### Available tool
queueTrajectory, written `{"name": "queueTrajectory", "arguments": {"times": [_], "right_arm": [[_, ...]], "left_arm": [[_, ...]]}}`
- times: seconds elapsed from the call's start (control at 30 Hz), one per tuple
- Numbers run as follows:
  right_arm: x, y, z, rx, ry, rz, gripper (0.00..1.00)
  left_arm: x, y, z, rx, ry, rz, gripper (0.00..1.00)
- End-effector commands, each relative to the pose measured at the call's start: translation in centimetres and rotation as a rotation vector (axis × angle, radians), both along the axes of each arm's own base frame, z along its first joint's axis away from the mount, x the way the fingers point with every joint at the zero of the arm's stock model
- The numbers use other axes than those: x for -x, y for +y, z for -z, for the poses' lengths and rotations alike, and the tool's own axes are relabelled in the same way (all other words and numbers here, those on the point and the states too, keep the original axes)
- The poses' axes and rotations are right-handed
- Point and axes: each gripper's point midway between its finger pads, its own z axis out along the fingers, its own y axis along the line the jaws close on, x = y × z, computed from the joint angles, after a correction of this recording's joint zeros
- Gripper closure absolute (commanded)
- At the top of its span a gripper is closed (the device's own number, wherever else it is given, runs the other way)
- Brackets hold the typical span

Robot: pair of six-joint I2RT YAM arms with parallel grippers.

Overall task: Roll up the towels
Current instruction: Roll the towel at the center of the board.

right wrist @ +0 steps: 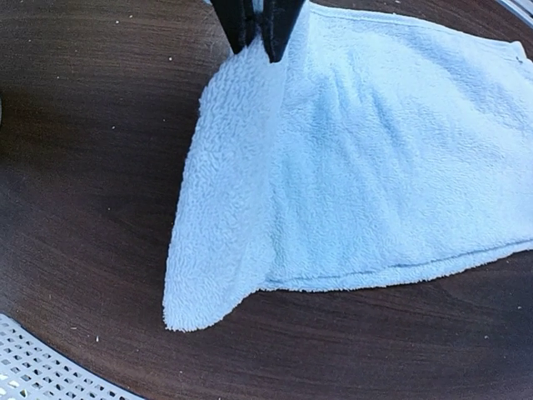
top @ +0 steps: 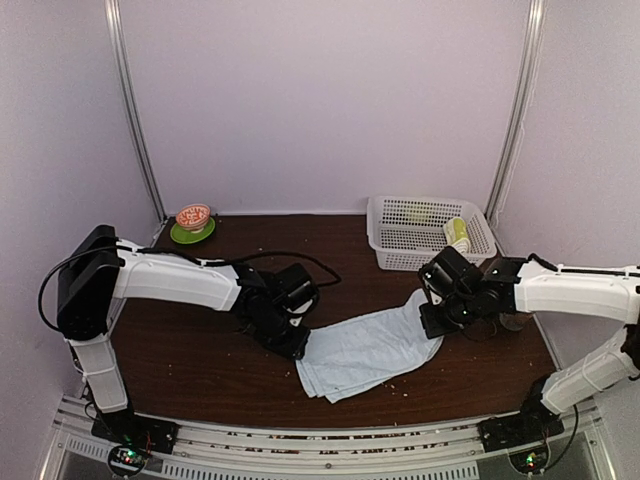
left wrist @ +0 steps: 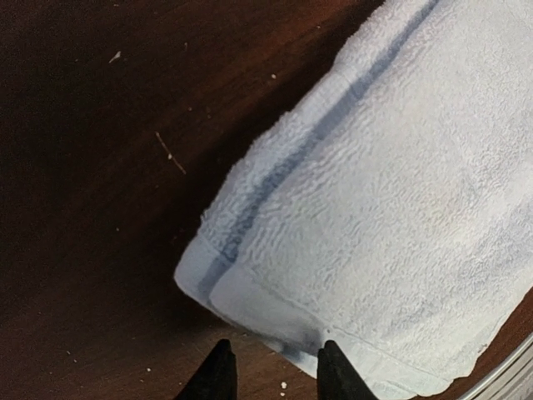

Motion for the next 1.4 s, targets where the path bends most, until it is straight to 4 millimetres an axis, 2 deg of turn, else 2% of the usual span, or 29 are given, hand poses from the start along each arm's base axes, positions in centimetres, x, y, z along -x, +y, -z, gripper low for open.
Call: {"name": "queueTrajectory", "arguments": {"times": [0.0, 0.13, 0.37, 0.53, 0.7, 0.8, 0.93, 1.07, 1.2, 1.27, 1.37], "right_arm": [[0.2, -0.6, 0.9, 0.085, -0.016, -0.032, 1.00], [1.4, 0.5, 1.8, 0.094, -0.012, -0.108, 1.00], [3.0, 2.2, 3.4, 0.060, 0.020, -0.159, 1.00], [4.5, 2.4, 4.8, 0.083, 0.050, -0.199, 1.00], [4.4, 2.3, 5.1, 0.099, 0.050, -0.178, 1.00], [4.1, 3.4, 4.8, 0.067, 0.055, -0.171, 1.00], [3.9, 4.8, 5.5, 0.037, 0.088, -0.174, 1.00], [4.6, 5.5, 6.6, 0.034, 0.123, -0.199, 1.00], [5.2, 5.8, 6.8, 0.011, 0.131, -0.226, 1.00], [5.4, 5.9, 6.9, -0.006, 0.130, -0.233, 0.95], [5.9, 5.7, 7.4, -0.028, 0.134, -0.236, 0.78]], "left_arm": [[-0.4, -0.7, -1.0, 0.054, -0.017, -0.009, 0.67], [-0.4, -1.3, -1.6, 0.088, -0.009, -0.001, 0.67], [-0.5, -3.5, -3.6, 0.183, -0.005, 0.035, 0.67], [-0.8, -4.5, -3.1, 0.187, 0.013, 0.047, 0.67], [-0.9, -5.1, -2.5, 0.194, 0.027, 0.051, 0.67], [-0.8, -5.1, -2.2, 0.188, 0.034, 0.052, 0.67], [-0.6, -4.7, -1.9, 0.178, 0.037, 0.054, 0.67], [-0.7, -4.7, -2.7, 0.188, 0.025, 0.059, 0.67], [-0.9, -5.4, -4.2, 0.219, 0.013, 0.065, 0.67], [-1.3, -6.6, -5.2, 0.257, 0.009, 0.074, 0.67], [-2.0, -8.7, -7.0, 0.329, 0.005, 0.082, 0.67]]}}
